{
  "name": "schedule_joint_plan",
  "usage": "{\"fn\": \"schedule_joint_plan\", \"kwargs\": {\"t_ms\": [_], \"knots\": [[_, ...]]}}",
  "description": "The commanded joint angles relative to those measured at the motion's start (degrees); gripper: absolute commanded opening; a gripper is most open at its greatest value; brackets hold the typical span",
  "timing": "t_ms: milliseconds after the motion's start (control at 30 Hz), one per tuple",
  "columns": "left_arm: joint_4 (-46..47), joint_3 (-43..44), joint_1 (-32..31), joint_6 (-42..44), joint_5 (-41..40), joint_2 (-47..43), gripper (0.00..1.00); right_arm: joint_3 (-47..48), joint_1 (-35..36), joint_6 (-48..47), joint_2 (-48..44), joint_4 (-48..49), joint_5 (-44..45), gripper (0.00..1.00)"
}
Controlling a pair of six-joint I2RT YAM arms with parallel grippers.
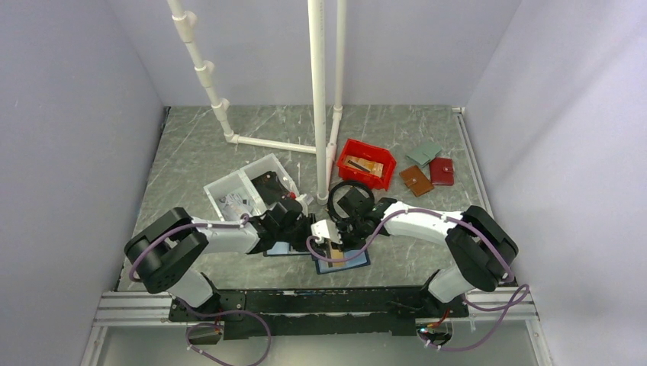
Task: Take the credit cards out of the card holder
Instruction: Pick up the card holder from the center of the board.
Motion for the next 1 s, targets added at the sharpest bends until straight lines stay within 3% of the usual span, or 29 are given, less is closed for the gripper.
{"fn": "schedule_joint_plan", "kwargs": {"t_ms": [0, 167, 300, 367, 433, 533, 967], "knots": [[11.1, -1.0, -0.4, -1.2, 6.4, 3.3, 0.28, 1.8, 1.3, 0.5, 0.9, 1.2, -1.3, 0.12], [18.2, -2.4, 0.1, -3.0, 9.9, 5.4, 0.08, 2.3, 1.2, 0.6, 0.7, 0.4, -1.4, 0.12], [22.7, -3.8, 0.6, -3.9, 10.0, 4.7, 0.03, 2.8, 1.0, 0.7, 1.1, -0.4, -2.2, 0.12], [22.7, -4.1, 0.7, -3.6, 9.7, 3.5, 0.05, 3.2, 0.7, 1.0, 1.2, -0.9, -2.9, 0.13], [21.7, -3.9, 0.6, -3.2, 9.5, 2.1, 0.16, 3.5, 0.3, 1.4, 1.1, -1.1, -3.7, 0.13], [21.4, -3.8, 0.6, -3.0, 9.7, 1.4, 0.23, 3.8, -0.5, 1.9, 1.0, -1.4, -4.8, 0.13], [33.1, -4.7, 0.4, -9.7, 10.6, 7.6, 0.28, 4.5, -2.5, 4.0, 1.8, -2.0, -7.3, 0.2]]}}
